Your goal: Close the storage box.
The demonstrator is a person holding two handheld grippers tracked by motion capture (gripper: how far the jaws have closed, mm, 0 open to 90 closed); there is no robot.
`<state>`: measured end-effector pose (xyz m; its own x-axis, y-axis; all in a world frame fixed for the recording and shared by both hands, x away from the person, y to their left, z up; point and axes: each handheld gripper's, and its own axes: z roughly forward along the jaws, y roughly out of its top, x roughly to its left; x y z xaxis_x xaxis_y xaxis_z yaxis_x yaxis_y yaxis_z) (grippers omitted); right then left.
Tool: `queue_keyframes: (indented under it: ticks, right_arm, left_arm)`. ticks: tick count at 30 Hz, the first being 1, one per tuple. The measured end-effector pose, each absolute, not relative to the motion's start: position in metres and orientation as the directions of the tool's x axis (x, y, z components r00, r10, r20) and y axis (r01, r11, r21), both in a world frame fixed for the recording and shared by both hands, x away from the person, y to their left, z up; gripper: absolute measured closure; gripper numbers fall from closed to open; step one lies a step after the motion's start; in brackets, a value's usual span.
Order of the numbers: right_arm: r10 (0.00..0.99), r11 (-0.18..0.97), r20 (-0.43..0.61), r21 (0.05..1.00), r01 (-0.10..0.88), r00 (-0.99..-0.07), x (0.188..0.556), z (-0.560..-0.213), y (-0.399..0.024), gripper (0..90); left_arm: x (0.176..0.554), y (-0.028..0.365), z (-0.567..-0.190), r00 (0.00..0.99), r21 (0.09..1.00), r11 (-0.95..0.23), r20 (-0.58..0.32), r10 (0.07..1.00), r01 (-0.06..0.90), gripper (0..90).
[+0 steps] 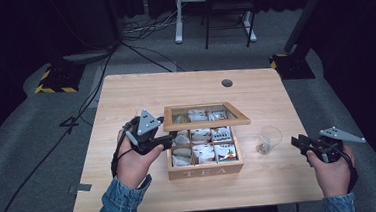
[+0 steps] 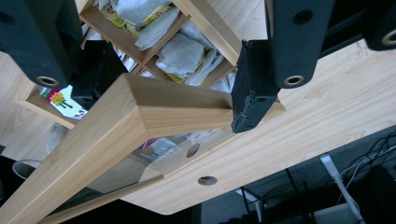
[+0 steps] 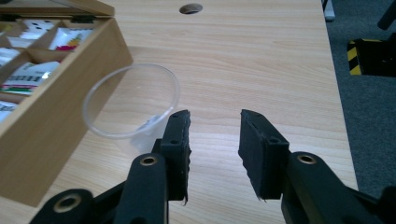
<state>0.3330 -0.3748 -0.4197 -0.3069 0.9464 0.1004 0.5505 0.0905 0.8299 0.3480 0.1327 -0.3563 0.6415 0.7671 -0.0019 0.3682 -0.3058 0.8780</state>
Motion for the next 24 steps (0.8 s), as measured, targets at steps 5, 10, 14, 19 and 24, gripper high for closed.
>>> queue_keyframes:
  ticks: [5,10,14,19,24]
  right_arm:
    - [0.953,0.093,0.090,0.824,0.559,-0.291,0.340,-0.430,-0.381,62.9]
    - [0.961,0.092,0.075,0.820,0.565,-0.266,0.345,-0.439,-0.386,60.5]
    - [0.964,0.079,0.087,0.811,0.580,-0.253,0.349,-0.446,-0.389,60.8]
    - [0.965,0.082,0.082,0.806,0.586,-0.249,0.351,-0.449,-0.390,60.8]
    - [0.965,0.086,0.078,0.806,0.585,-0.249,0.352,-0.450,-0.390,60.6]
  left_arm:
    - [0.346,0.133,-0.358,0.643,0.874,-0.310,-0.004,0.766,0.374,41.9]
    - [0.343,0.133,-0.363,0.644,0.866,-0.315,-0.011,0.765,0.389,41.9]
    - [0.340,0.132,-0.365,0.642,0.860,-0.323,-0.006,0.767,0.395,41.9]
    - [0.338,0.133,-0.367,0.641,0.858,-0.321,-0.011,0.767,0.400,41.9]
    - [0.334,0.132,-0.369,0.641,0.853,-0.330,-0.007,0.768,0.404,41.9]
